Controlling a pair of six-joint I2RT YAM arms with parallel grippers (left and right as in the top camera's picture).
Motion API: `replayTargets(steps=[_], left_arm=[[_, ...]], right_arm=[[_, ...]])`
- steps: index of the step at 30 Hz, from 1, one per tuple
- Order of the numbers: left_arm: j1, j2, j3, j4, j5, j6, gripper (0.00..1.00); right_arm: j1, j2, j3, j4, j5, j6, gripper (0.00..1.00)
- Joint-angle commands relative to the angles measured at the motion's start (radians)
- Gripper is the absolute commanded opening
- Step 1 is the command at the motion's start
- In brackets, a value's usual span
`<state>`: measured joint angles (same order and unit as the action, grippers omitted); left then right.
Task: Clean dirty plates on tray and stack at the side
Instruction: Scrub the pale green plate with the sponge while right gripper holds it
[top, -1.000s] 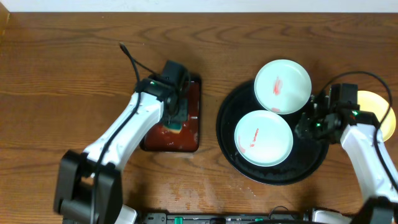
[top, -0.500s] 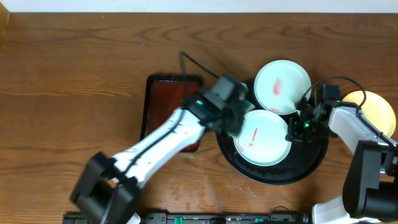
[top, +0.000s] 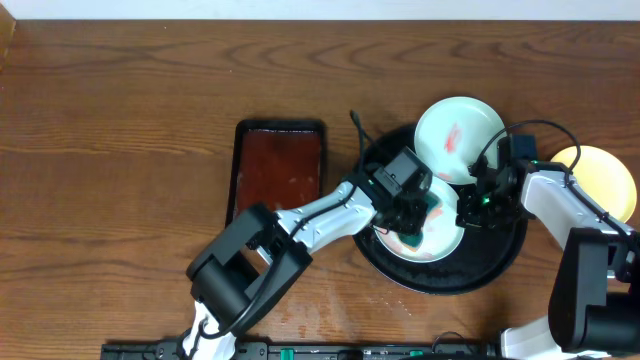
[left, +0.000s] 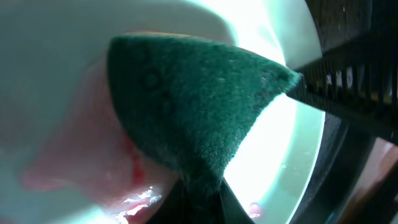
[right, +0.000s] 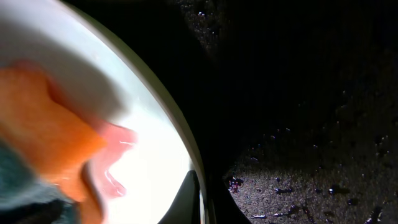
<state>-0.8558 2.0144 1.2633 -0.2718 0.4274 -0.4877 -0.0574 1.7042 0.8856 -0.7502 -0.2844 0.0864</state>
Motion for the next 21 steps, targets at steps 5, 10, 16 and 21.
replayTargets(steps=[5, 10, 16, 21], left_arm=[[0.133, 0.046, 0.039, -0.217, -0.401, 0.041, 0.07], [0.137, 0.046, 0.114, -0.346, -0.477, 0.155, 0.08], [0.08, 0.08, 0.114, -0.276, -0.266, 0.154, 0.08], [0.013, 0.132, 0.114, -0.163, -0.027, 0.168, 0.07]], right_arm=[[0.072, 0.037, -0.016, 0.02, 0.0, 0.018, 0.01], [0.072, 0.037, -0.016, 0.028, 0.007, 0.019, 0.01], [0.072, 0.037, -0.016, 0.03, 0.019, 0.023, 0.01], [0.072, 0.037, -0.016, 0.03, 0.019, 0.025, 0.01]])
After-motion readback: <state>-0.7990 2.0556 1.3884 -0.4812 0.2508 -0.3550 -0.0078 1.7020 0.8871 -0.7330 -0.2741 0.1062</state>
